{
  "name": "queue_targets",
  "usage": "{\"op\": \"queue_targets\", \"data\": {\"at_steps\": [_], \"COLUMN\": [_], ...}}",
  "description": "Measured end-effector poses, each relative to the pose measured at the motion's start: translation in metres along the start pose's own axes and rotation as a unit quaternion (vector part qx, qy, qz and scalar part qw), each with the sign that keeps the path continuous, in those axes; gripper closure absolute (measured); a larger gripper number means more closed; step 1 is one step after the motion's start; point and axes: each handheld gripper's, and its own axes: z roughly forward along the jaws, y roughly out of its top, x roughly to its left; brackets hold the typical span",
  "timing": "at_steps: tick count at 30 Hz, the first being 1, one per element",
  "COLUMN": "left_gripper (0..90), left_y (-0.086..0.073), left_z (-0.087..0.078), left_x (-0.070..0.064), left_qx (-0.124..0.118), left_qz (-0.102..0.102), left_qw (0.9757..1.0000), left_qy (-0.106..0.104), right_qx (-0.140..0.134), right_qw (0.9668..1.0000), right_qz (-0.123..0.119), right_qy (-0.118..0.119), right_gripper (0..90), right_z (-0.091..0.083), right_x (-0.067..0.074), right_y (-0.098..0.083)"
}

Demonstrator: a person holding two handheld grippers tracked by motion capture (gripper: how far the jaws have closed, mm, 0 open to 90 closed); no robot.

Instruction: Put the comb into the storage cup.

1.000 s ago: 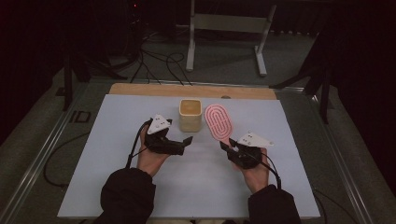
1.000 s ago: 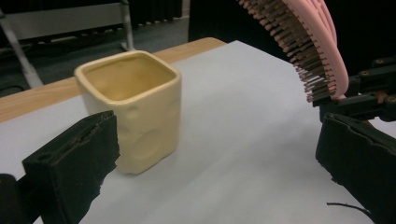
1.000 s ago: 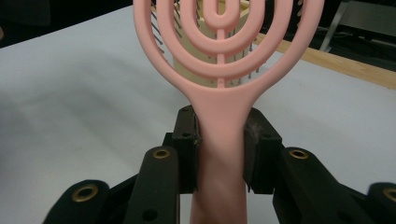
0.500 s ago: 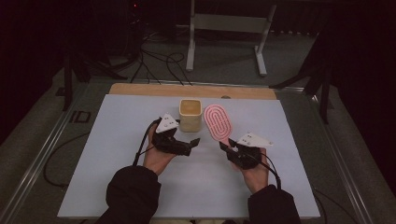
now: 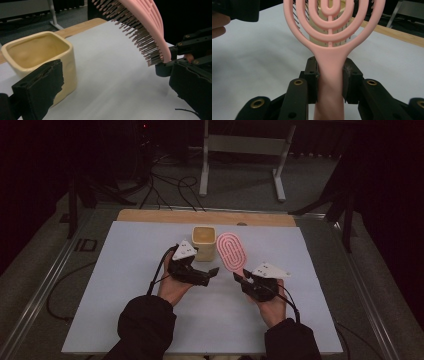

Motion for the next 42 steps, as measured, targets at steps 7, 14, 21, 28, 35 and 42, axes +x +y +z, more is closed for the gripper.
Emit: {"op": "queue_targets", "data": {"at_steps": [7,14,21,28,35,42], "left_gripper": [0.1,0.0,0.0,0.0,0.0,0.0], "left_y": [0.004,0.006,0.009,0.011,0.014,0.016], "left_z": [0.006,0.011,0.016,0.021,0.025,0.03], "left_x": [-0.004,-0.007,-0.009,-0.009,-0.012,-0.013], "left_qx": [0.003,0.005,0.007,0.003,0.001,0.001], "left_qz": [0.001,0.004,0.005,-0.003,-0.004,-0.01], "left_qw": [0.9999,0.9996,0.9996,0.9994,0.9993,0.9991], "left_qy": [-0.015,-0.027,-0.027,-0.033,-0.037,-0.042], "right_qx": [-0.001,-0.002,-0.003,-0.003,-0.005,-0.004], "right_qw": [1.0,1.0,1.0,1.0,1.0,1.0], "right_qz": [0.002,0.002,0.0,-0.001,-0.004,-0.005], "right_qy": [-0.001,0.0,0.0,0.002,0.004,0.005], "right_gripper": [69.9,69.9,69.9,69.9,69.9,70.0], "right_z": [-0.001,-0.001,0.0,0.0,0.001,0.002], "right_x": [0.0,0.0,0.001,0.003,0.004,0.006], "right_y": [0.0,0.0,0.0,0.0,0.0,0.0]}}
